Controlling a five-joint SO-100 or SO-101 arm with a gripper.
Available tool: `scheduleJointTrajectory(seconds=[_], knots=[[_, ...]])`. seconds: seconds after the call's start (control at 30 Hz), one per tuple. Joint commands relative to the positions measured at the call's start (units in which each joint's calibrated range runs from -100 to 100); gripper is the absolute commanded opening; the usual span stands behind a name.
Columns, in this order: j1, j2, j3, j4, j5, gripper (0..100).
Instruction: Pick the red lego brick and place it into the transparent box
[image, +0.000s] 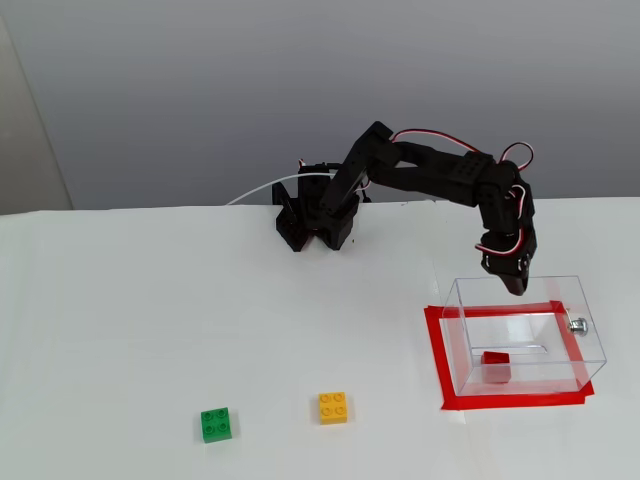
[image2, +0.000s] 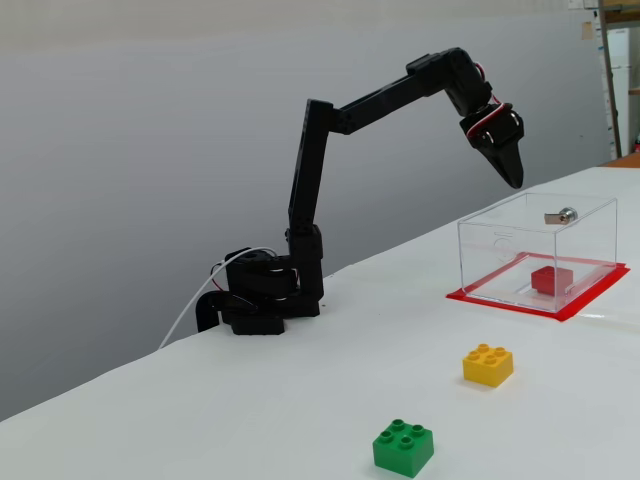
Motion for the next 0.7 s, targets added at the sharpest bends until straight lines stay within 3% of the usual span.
scheduleJointTrajectory(seconds=[0.0,0.37,0.67], knots=[[2.2,-7.2,-1.6,0.6,0.1,2],[14.7,-27.1,-0.4,6.0,1.7,2],[32.1,-51.7,27.2,-1.2,2.4,2]])
